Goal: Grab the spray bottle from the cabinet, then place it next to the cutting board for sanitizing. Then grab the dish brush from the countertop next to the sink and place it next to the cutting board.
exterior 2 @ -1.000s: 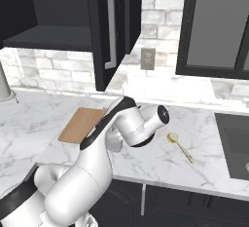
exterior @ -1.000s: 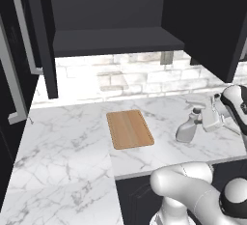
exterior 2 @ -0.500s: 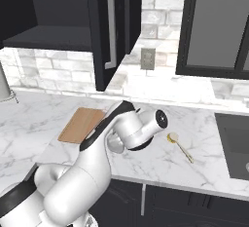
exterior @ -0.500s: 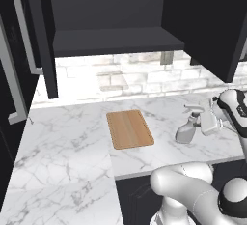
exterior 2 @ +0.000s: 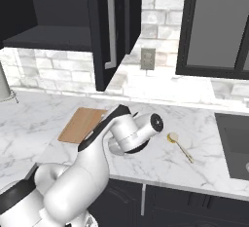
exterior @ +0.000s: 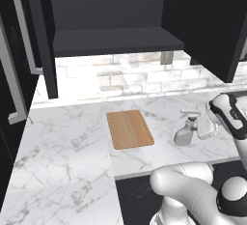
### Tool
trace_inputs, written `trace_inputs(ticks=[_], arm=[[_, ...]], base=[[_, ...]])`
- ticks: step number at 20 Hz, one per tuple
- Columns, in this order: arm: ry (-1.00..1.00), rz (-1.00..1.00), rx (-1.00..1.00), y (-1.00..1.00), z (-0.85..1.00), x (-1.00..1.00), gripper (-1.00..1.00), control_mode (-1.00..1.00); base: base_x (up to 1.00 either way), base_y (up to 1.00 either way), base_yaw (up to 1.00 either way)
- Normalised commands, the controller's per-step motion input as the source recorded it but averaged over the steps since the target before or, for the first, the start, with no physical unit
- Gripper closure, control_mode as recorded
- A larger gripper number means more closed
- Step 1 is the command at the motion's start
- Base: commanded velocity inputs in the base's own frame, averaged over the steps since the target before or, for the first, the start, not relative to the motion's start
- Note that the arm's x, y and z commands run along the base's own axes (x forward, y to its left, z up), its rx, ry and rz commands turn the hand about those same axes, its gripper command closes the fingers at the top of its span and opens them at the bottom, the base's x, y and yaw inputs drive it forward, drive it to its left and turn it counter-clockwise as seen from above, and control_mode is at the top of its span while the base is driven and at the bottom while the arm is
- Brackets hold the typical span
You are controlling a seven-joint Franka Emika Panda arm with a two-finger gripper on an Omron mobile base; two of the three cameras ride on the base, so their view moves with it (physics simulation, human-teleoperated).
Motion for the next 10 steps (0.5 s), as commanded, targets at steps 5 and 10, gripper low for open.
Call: trace_inputs(ticks=[5,10], arm=[[-0.02,0.0,-0.03,0.0,-0.2,0.07,1.0,-1.0],[-0.04,0.0,-0.01,0.02,-0.12,0.06,1.0,-1.0]], base=[[0.0,0.0,0.0],[0.0,0.0,0.0]])
